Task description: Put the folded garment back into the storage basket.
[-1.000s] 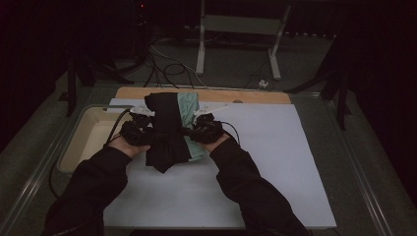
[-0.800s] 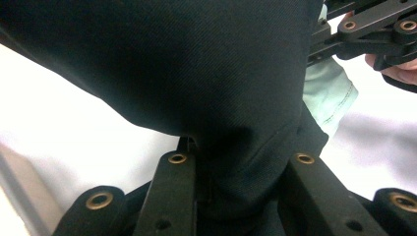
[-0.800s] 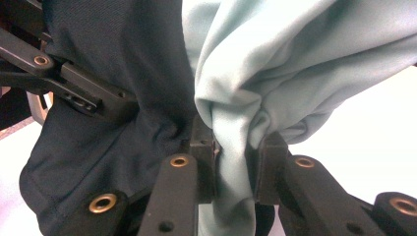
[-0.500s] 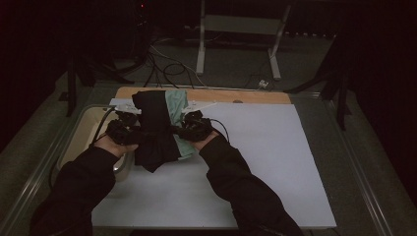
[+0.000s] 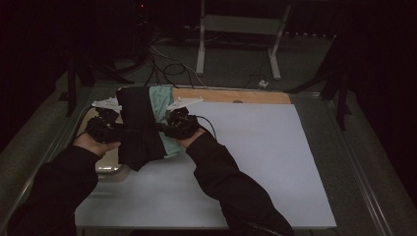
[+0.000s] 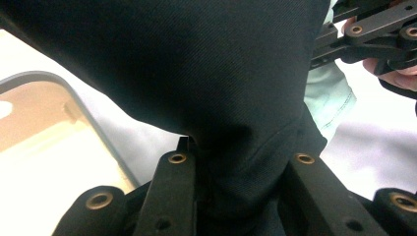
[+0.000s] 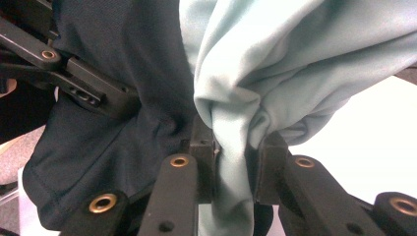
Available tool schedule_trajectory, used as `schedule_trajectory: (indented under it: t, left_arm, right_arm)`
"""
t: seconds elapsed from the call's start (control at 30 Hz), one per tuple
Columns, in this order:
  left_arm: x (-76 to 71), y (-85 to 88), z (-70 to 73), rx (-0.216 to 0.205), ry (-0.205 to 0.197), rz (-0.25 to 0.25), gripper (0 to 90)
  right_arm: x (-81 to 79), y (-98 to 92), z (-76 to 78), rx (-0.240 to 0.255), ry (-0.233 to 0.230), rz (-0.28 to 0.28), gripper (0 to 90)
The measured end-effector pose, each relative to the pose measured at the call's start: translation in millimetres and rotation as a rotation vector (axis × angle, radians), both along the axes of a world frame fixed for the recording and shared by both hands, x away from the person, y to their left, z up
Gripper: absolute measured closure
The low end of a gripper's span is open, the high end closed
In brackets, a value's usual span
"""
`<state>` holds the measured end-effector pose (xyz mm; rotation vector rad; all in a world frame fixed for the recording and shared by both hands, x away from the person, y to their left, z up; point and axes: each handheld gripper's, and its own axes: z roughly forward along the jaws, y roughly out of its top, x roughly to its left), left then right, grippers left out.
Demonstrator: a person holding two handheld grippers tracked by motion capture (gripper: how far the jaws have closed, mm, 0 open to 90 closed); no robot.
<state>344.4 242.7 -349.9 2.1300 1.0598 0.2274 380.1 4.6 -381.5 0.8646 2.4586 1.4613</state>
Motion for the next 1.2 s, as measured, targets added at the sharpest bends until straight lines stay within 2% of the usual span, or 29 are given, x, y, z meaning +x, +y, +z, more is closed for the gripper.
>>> schedule_trajectory:
  t: [0.27,0.43,1.2]
  left_arm:
    - [-2.4,19.3,4.7,0.000,0.001,0.019,75.4]
    - [-3.8,33.5,4.8,-0.011,0.008,0.036,75.4]
    - [-12.5,88.3,6.0,-0.031,0.005,0.102,75.0]
  right_arm:
    - [-0.6,19.6,5.9,-0.005,-0.018,0.015,75.6]
    - [-1.8,33.0,6.4,0.001,-0.005,0.015,75.6]
    - [-5.4,89.5,9.5,0.002,-0.012,0.030,75.6]
